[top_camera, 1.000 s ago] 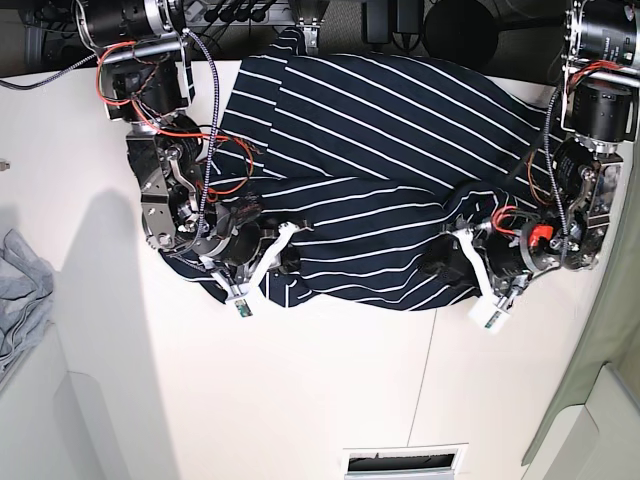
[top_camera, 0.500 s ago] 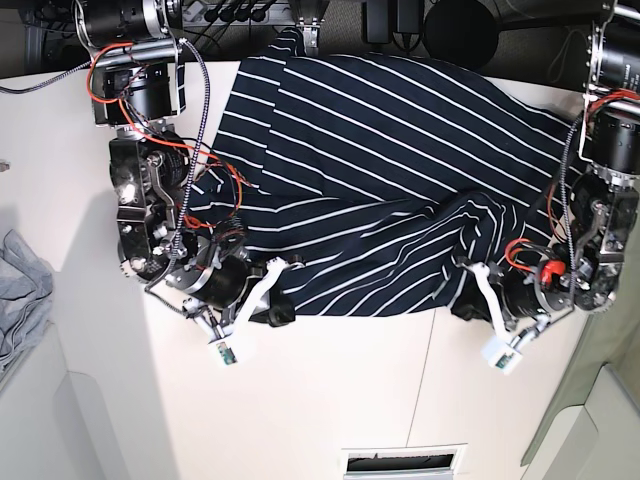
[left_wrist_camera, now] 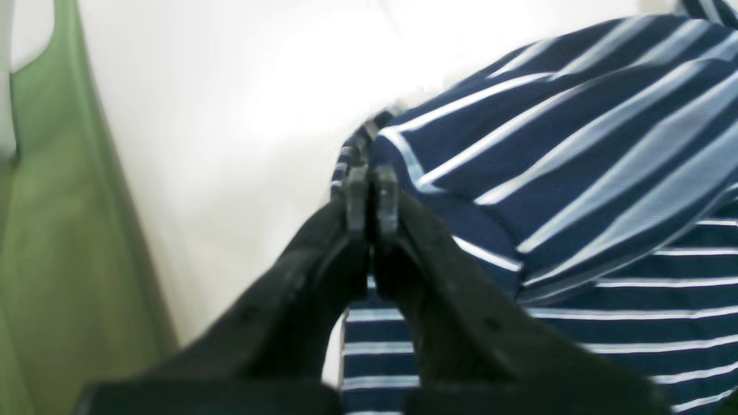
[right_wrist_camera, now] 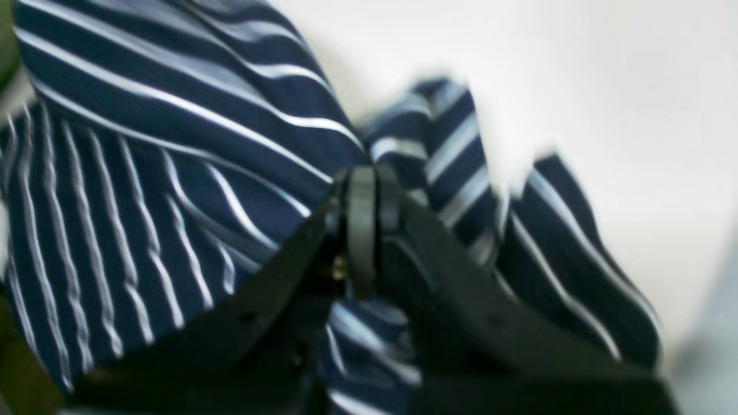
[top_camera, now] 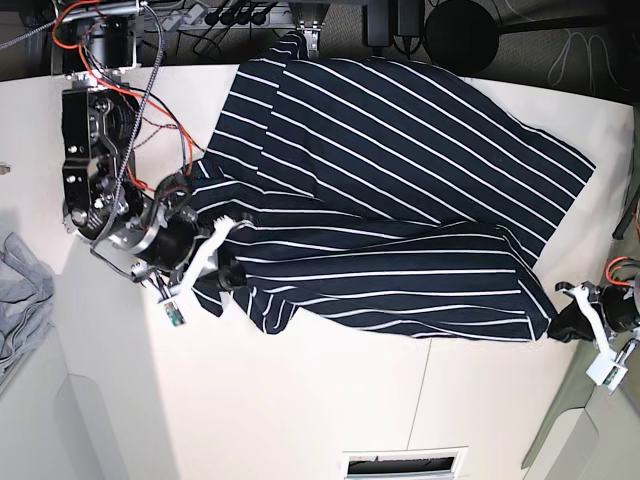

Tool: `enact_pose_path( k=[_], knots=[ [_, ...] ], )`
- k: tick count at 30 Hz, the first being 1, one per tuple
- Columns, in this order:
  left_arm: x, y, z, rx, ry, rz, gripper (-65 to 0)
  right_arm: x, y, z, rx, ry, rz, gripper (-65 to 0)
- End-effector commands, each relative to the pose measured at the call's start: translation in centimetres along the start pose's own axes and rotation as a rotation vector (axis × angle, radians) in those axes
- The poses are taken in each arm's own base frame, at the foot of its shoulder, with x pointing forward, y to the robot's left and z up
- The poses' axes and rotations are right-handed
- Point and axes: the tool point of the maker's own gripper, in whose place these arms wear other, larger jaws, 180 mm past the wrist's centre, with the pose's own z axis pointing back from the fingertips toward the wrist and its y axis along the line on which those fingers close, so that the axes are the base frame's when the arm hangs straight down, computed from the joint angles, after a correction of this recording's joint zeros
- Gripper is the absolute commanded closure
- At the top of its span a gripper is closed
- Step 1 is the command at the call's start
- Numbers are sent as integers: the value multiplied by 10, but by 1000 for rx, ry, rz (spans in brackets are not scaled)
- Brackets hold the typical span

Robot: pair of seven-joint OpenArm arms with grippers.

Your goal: Layout the t-shirt on the table in an organized manner, then fold the t-shirt properly

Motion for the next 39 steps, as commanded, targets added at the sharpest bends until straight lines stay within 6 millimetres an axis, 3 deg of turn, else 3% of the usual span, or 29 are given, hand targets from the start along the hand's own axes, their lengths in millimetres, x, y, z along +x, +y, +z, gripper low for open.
enact_pose_path(
  k=[1,6,14,18,19,21,22,24,26,27,31,34,39],
  knots=[
    [15,7,10,5,-47,-16,0,16,-2,6,0,-60,11,0],
    [-29,-22,6,-109,26,5,0,-17,-1,15,-1,-23,-58,0],
    [-103,-72,6,-256,164,166,0,-63,20,23,46,26,-145,0],
    [-121,-84,6,-279,195,193,0,-80,25,26,47,58,-163,0],
    [-121,-86,5,-283,192,196,-20,-80,25,26,47,59,-163,0],
    [-117,-90,2,-290,171,205,-154,-80,25,26,47,58,-163,0],
    [-113,-90,2,-294,158,211,-207,-78,25,26,47,55,-162,-46],
    [-105,-89,1,-300,136,219,-256,-77,24,25,46,52,-159,-203],
    [-95,-83,1,-289,111,214,-256,-72,23,25,45,44,-155,-290],
    [-88,-80,1,-282,94,213,-256,-68,21,24,44,35,-149,-299],
    [-51,-65,7,-258,-9,205,-256,-46,15,21,38,-7,-123,-299],
    [-27,-65,11,-260,-64,171,-256,-23,7,18,26,-50,-99,-299],
    [-12,-62,6,-227,-118,133,-256,11,-15,10,-75,-81,-36,-299]
  ],
)
